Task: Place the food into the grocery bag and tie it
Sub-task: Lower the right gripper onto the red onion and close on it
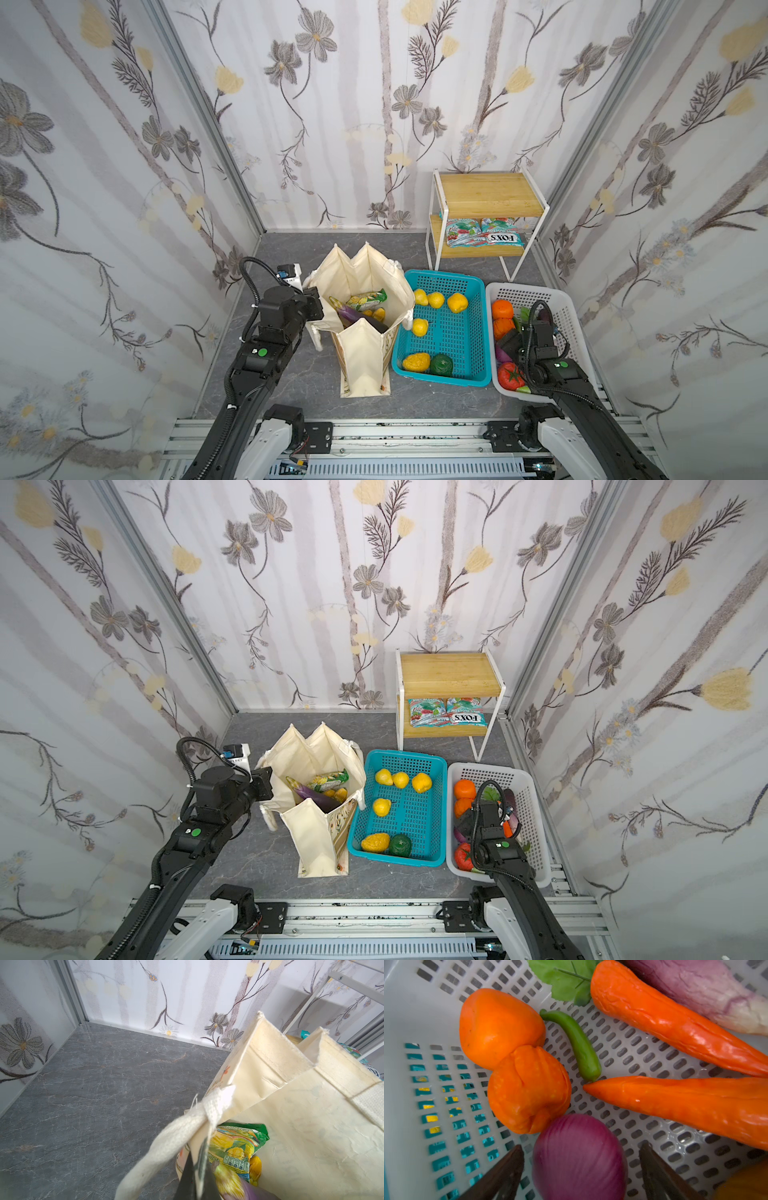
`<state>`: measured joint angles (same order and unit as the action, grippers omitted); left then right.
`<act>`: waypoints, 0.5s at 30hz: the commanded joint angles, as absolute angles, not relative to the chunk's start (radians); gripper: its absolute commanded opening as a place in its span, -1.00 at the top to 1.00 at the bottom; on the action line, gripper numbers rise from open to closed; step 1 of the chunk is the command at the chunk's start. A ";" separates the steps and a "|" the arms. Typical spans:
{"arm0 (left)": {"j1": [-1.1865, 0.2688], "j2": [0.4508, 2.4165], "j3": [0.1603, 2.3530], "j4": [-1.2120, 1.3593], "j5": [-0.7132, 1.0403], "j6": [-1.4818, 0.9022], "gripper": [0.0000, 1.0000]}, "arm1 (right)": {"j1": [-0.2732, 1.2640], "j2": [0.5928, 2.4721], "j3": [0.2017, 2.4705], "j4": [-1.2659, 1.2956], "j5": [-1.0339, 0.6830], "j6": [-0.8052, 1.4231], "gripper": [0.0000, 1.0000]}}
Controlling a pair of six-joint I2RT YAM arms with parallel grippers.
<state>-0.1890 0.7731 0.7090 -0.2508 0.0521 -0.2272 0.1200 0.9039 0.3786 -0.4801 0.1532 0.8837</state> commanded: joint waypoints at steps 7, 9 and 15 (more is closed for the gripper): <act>-0.188 0.771 0.706 -0.225 0.039 -0.214 1.00 | 0.110 0.968 0.374 -0.391 0.135 0.867 -0.78; -0.189 0.773 0.707 -0.225 0.041 -0.213 1.00 | 0.108 0.978 0.373 -0.381 0.138 0.865 -0.79; -0.188 0.771 0.706 -0.225 0.034 -0.212 1.00 | 0.093 1.024 0.353 -0.342 0.144 0.861 -0.83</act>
<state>-0.1890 0.7731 0.7074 -0.2504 0.0479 -0.2234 0.0975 1.0096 0.3592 -0.3958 0.1375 0.8623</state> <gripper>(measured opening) 0.052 0.913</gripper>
